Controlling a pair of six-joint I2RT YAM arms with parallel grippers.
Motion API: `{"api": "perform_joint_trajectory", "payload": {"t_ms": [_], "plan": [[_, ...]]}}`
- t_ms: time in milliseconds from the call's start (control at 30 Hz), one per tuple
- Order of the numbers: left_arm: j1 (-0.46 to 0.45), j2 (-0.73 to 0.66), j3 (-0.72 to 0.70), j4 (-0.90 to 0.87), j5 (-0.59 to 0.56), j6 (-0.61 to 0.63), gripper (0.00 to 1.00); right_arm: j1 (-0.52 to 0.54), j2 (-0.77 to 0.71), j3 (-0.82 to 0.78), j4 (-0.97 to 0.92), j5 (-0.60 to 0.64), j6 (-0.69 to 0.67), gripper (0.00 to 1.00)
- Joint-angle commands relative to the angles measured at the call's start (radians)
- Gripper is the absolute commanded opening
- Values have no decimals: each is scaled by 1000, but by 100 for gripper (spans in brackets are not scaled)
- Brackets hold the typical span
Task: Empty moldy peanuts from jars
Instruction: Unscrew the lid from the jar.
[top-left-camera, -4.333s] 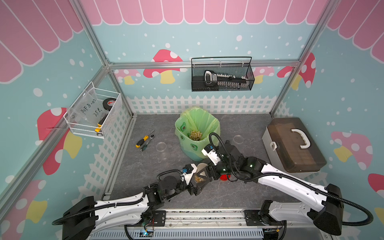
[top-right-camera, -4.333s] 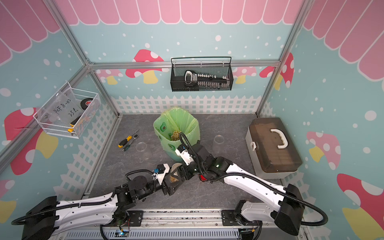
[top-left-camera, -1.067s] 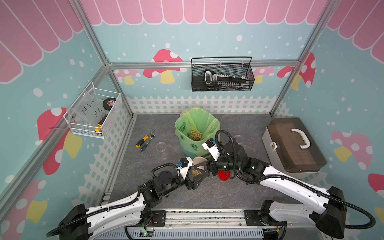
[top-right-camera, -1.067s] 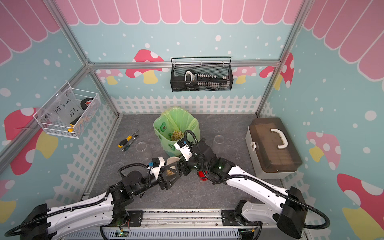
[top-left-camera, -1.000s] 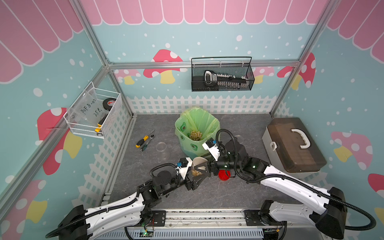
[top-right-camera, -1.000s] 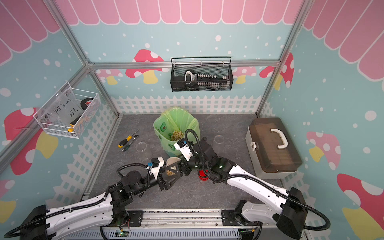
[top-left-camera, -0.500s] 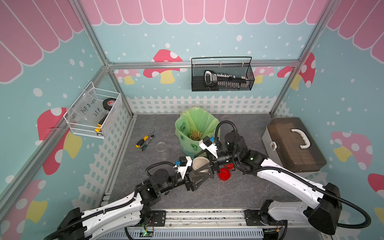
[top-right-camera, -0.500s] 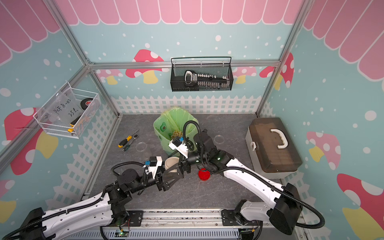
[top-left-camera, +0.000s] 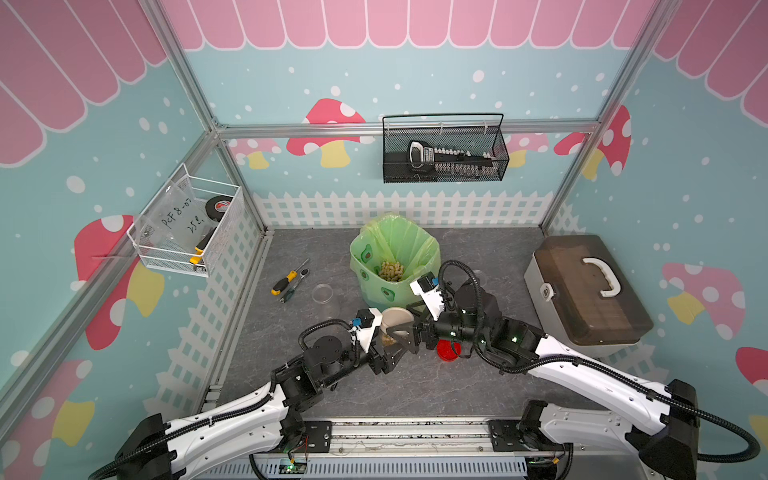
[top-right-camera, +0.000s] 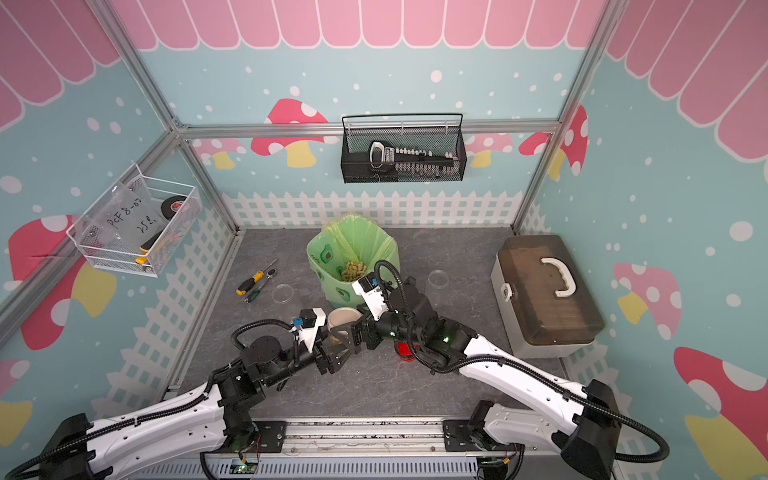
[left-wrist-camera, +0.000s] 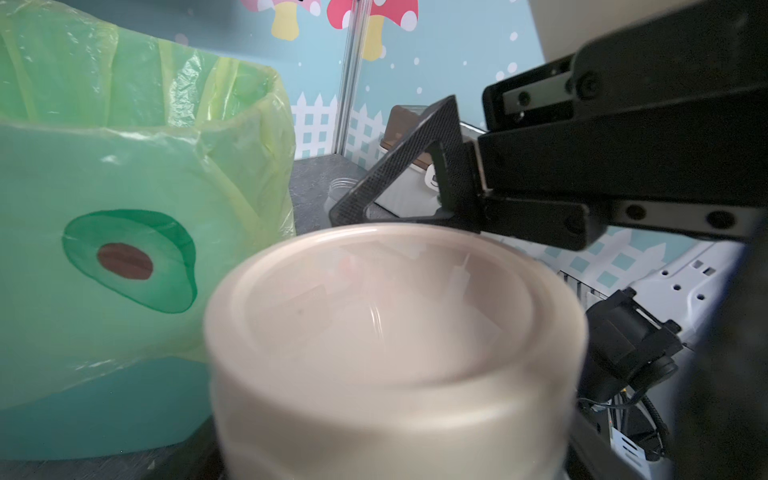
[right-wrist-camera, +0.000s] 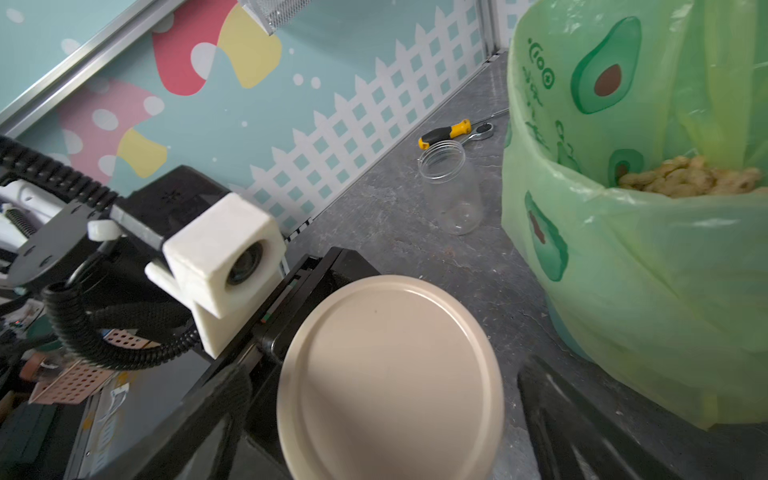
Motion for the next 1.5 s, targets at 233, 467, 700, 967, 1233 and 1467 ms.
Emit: {"api": "perform_joint_trajectory", "payload": {"t_ms": [233, 467, 700, 967, 1233, 1467], "plan": [[6, -5, 51, 28, -32, 19, 48, 103, 58, 61, -45, 296, -4, 99], [7, -42, 49, 20, -30, 20, 48, 107, 20, 39, -71, 354, -24, 99], [10, -63, 42, 20, -24, 15, 47, 78, -63, 10, -132, 349, -51, 99], [11, -61, 41, 26, -18, 11, 47, 15, -130, -35, -126, 233, -39, 98], [12, -38, 38, 44, -23, 15, 47, 13, -83, -2, -53, 47, -28, 99], [12, -37, 40, 49, -22, 17, 47, 13, -41, 24, -5, 26, -17, 99]]}}
